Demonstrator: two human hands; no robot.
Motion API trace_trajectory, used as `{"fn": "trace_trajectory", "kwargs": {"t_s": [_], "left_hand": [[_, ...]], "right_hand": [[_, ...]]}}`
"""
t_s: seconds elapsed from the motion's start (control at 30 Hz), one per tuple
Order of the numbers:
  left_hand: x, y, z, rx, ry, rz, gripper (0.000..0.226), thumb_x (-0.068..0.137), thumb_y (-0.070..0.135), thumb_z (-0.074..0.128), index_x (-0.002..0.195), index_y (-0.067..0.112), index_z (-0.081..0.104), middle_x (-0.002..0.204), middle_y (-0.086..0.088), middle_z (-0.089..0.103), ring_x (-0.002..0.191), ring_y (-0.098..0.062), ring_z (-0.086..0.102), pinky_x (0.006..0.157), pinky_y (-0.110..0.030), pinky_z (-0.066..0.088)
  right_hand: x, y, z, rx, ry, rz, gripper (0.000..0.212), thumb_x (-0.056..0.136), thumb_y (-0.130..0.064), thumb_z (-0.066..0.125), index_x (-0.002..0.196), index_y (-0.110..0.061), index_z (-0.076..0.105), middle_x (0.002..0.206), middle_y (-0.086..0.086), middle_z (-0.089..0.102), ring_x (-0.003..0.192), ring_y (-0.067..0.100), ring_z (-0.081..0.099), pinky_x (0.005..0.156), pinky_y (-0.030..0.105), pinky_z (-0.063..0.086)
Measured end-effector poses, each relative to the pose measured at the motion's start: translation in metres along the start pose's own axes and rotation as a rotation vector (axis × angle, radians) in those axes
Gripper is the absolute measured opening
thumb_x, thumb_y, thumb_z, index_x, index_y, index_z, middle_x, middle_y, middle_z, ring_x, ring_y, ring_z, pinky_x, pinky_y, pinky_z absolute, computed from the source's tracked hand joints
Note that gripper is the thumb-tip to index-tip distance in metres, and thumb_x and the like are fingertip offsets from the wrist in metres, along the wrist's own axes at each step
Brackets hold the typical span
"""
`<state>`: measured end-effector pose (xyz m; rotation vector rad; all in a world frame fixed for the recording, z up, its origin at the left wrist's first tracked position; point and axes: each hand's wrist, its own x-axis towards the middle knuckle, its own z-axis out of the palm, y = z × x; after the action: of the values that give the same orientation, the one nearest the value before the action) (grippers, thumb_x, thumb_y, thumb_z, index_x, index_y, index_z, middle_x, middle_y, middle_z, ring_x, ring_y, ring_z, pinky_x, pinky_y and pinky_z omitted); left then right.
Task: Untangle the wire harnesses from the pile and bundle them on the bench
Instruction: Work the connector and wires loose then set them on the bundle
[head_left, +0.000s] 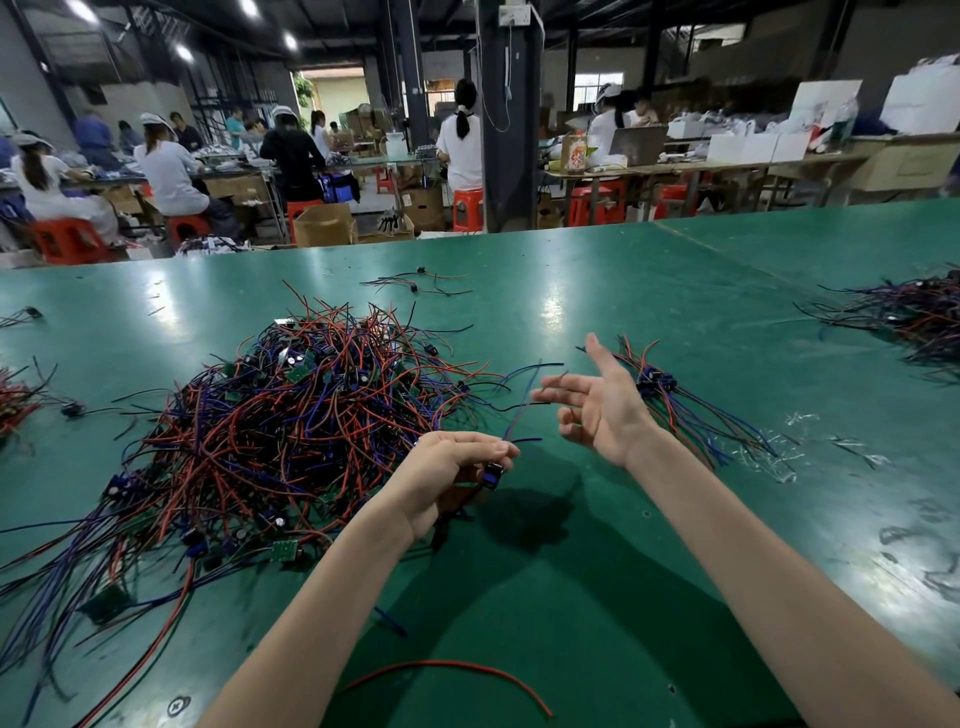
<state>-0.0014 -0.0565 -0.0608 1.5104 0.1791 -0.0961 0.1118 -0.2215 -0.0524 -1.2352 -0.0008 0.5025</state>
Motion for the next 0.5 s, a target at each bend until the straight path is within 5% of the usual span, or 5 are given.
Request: {"fn": "trace_trajectory", "kwargs": {"t_s": [0.1,0.27,0.37,0.5], "left_hand": [[0.001,0.003,-0.003,-0.052,0.064,0.052,0.019,0.084,0.010,0.065,0.070,0.013,0.077,0.068,0.000,0.070,0.050,-0.004,0.058,0.044,-0.015,0.043],[0.003,0.006,-0.008,-0.202,0.194,0.157,0.009,0.082,0.015,0.067,0.080,0.013,0.075,0.075,-0.002,0.072,0.061,-0.010,0.062,0.053,-0.020,0.049],[0.003,0.010,-0.011,-0.304,0.239,0.199,0.014,0.069,0.024,0.070,0.079,0.015,0.075,0.080,-0.003,0.072,0.069,-0.015,0.065,0.064,-0.028,0.051],[0.000,0.012,-0.012,-0.383,0.241,0.215,0.020,0.068,0.025,0.071,0.085,0.013,0.071,0.082,-0.002,0.073,0.062,-0.015,0.066,0.052,-0.027,0.055]], "right_hand": [[-0.004,0.005,0.009,-0.061,0.001,0.030,0.062,0.093,-0.060,0.036,0.100,-0.003,0.060,0.091,0.012,0.068,0.043,0.011,0.044,0.038,0.019,0.039],[-0.017,0.023,0.031,-0.258,-0.027,-0.082,0.025,0.095,-0.032,0.047,0.092,-0.009,0.057,0.088,0.005,0.057,0.057,0.014,0.049,0.050,0.024,0.039],[-0.028,0.030,0.044,-0.375,-0.252,-0.153,0.008,0.091,-0.010,0.052,0.092,-0.010,0.060,0.084,0.006,0.064,0.065,0.014,0.056,0.060,0.024,0.041],[-0.040,0.041,0.057,-0.363,-0.454,-0.204,0.015,0.086,-0.004,0.060,0.101,-0.001,0.063,0.087,0.012,0.065,0.075,0.015,0.058,0.074,0.024,0.043]]}}
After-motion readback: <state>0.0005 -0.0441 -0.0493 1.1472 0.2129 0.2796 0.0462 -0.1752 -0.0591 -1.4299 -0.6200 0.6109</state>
